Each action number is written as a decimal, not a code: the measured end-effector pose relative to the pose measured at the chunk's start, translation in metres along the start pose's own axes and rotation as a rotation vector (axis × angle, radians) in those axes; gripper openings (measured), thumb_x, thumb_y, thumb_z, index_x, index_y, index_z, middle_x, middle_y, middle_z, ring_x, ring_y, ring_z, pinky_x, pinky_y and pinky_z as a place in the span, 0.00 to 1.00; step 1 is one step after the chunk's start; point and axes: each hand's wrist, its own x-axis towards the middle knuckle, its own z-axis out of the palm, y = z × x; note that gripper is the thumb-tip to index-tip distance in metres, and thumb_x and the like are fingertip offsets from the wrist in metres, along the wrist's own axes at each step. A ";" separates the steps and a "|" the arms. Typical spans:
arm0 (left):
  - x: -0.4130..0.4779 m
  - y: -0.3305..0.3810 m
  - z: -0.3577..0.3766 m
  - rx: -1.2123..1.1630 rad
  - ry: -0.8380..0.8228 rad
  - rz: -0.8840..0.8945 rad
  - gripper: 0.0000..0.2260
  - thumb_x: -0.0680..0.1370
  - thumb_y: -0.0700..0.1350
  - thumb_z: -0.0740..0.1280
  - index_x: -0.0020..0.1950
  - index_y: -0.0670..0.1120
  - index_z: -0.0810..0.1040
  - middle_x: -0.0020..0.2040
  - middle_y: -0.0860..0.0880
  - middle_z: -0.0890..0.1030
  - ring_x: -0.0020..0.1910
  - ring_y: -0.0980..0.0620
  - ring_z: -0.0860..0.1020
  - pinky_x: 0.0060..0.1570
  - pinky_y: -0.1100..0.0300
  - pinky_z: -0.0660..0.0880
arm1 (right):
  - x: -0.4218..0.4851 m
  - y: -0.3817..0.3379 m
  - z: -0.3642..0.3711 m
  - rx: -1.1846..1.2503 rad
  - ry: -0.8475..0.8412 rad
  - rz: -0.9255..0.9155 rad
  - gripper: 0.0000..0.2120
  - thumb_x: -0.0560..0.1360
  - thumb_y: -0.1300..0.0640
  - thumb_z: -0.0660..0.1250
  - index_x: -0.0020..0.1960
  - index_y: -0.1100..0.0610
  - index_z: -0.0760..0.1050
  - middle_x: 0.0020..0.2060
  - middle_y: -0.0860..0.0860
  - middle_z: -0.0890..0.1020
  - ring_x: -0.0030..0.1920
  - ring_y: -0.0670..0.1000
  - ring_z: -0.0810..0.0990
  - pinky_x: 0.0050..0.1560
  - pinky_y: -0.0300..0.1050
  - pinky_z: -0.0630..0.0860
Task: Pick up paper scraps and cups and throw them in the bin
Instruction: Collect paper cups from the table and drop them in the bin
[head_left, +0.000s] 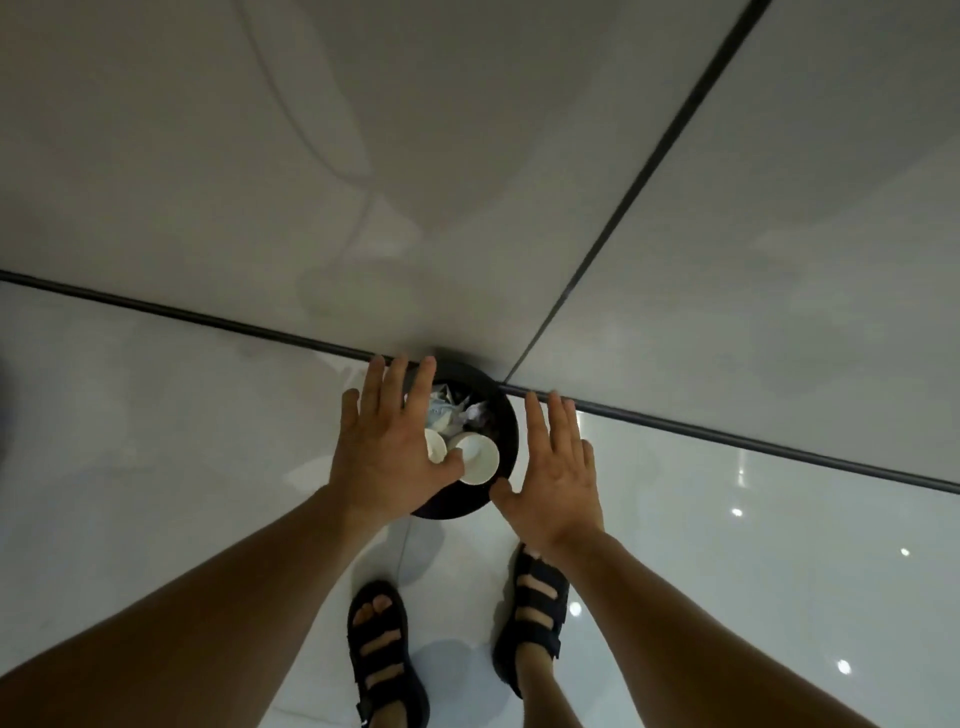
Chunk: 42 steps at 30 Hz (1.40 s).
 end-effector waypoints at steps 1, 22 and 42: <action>-0.004 0.010 -0.023 -0.013 0.010 0.010 0.46 0.69 0.67 0.65 0.78 0.49 0.48 0.78 0.44 0.52 0.77 0.41 0.48 0.71 0.41 0.58 | -0.011 -0.004 -0.020 0.005 0.001 0.029 0.48 0.73 0.40 0.66 0.78 0.46 0.35 0.78 0.47 0.37 0.77 0.51 0.31 0.76 0.54 0.42; -0.229 0.249 -0.295 0.084 -0.090 0.618 0.41 0.72 0.68 0.57 0.78 0.54 0.43 0.79 0.50 0.44 0.77 0.47 0.41 0.74 0.44 0.46 | -0.420 -0.035 -0.265 0.174 0.492 0.580 0.40 0.75 0.38 0.61 0.79 0.45 0.44 0.79 0.51 0.45 0.78 0.53 0.39 0.76 0.55 0.50; -0.591 0.615 -0.171 0.292 -0.195 1.397 0.40 0.72 0.69 0.57 0.78 0.53 0.49 0.79 0.50 0.49 0.78 0.48 0.45 0.74 0.45 0.48 | -0.872 0.169 -0.195 0.391 0.778 1.259 0.40 0.76 0.36 0.58 0.79 0.44 0.41 0.79 0.51 0.42 0.78 0.55 0.38 0.75 0.58 0.47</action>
